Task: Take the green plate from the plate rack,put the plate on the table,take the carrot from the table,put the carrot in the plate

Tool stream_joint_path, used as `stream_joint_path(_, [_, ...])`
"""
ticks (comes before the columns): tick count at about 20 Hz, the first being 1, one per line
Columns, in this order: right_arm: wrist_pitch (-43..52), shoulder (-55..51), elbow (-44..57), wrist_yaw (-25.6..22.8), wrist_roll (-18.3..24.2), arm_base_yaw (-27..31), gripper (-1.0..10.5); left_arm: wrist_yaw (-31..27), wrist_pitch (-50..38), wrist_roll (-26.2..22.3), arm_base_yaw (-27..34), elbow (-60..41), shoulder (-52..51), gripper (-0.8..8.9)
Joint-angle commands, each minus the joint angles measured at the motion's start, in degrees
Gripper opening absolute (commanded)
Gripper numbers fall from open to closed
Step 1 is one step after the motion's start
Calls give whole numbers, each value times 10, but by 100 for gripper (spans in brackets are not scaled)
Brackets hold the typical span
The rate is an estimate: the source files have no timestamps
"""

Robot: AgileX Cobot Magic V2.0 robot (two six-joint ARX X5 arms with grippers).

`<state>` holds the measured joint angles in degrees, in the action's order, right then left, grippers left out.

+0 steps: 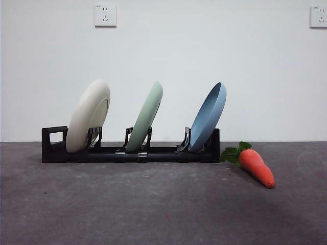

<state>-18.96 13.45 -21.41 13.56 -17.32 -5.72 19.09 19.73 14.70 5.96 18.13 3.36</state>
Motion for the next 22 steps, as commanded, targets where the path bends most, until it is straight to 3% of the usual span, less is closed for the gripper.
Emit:
stream_joint_path(1, [-51, 41, -59, 10, 31, -1, -12, 38, 22, 5, 1, 40, 21, -8])
stream_joint_path(5, [-146, 108, -150, 37, 85, -1, -12, 88, 66, -3, 1, 102, 66, -8])
stream_joint_path(11, [-258, 182, -256, 51, 148, -1, -11, 157, 130, -50, 1, 177, 135, -8])
stream_joint_path(13, [-289, 201, -282, 76, 166, -1, -11, 171, 156, -67, 1, 199, 154, -8])
stream_joint_path(17, [-343, 235, -327, 163, 173, -1, -11, 188, 228, -125, 0, 245, 193, -8])
stream_joint_path(21, [-358, 244, -333, 165, 173, -1, 11, 188, 250, -135, -7, 265, 202, 14])
stream_joint_path(22, [-359, 245, -333, 165, 173, -1, 35, 189, 252, -132, -8, 265, 202, 131])
